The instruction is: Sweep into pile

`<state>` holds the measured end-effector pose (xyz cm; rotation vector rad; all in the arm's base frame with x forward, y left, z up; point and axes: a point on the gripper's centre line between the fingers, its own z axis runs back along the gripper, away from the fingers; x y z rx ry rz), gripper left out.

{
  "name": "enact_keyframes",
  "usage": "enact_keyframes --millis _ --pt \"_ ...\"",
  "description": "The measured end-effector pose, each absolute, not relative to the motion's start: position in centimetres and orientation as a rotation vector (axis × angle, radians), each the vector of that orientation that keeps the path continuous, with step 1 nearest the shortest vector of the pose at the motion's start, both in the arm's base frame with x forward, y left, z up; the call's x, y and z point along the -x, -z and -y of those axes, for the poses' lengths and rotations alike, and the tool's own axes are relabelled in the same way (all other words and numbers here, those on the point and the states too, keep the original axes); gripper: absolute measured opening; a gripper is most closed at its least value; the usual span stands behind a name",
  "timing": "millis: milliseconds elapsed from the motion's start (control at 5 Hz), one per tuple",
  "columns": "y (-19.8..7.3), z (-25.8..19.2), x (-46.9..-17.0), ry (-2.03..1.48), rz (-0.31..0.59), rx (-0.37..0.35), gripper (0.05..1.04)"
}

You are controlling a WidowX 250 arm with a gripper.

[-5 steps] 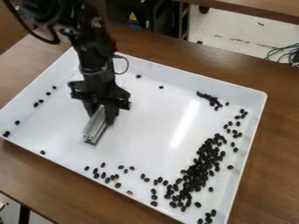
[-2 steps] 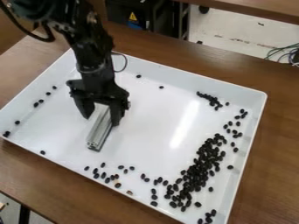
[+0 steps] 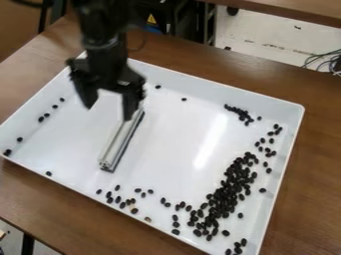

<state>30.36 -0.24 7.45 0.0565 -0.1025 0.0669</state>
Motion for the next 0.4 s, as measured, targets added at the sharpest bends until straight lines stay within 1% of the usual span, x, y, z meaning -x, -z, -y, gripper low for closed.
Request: enact_keyframes --millis 200,400 --pt "-9.3 5.2 -31.9 0.104 0.144 -0.031 0.999" --pt "-8.9 8.8 -32.2 0.224 0.146 -0.005 0.999"
